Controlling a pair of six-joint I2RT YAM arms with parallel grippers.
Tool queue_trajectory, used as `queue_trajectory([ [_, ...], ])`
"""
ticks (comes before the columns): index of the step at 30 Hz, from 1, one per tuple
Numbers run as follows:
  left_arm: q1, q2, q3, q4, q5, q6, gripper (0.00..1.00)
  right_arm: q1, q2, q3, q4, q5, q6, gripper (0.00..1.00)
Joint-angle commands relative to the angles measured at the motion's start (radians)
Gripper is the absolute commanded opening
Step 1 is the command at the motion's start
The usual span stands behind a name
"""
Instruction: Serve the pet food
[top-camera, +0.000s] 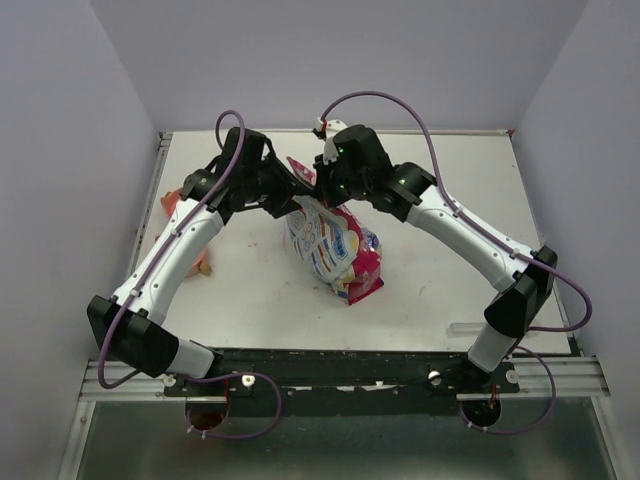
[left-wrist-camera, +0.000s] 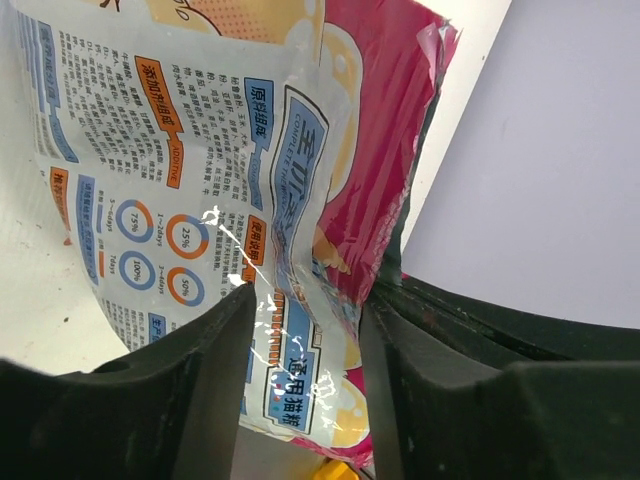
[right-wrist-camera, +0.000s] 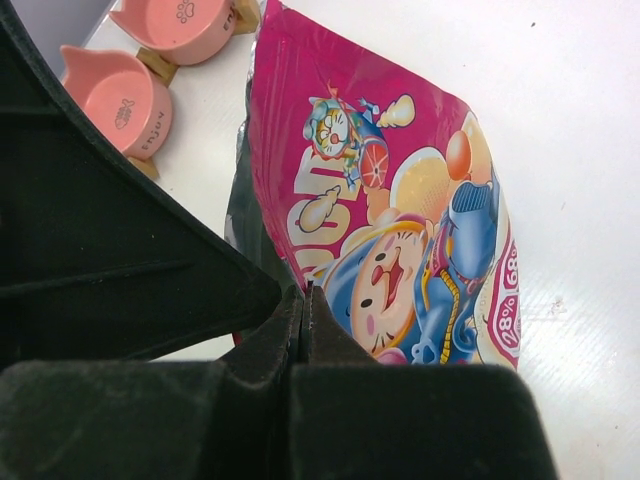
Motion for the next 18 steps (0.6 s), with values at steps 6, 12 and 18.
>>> queue_trajectory([
  [6, -0.039, 0.084, 0.018, 0.002, -0.033, 0.015, 0.58, 0.013, 0.007, 0.034, -0.047, -0.032, 0.031, 0.01],
  [12, -0.044, 0.092, 0.025, 0.013, -0.065, 0.061, 0.25, 0.013, -0.006, 0.033, -0.047, -0.012, 0.031, 0.01],
  [18, -0.042, 0.118, 0.128, -0.130, -0.129, 0.164, 0.00, 0.012, -0.022, 0.040, -0.089, 0.222, 0.011, 0.01],
])
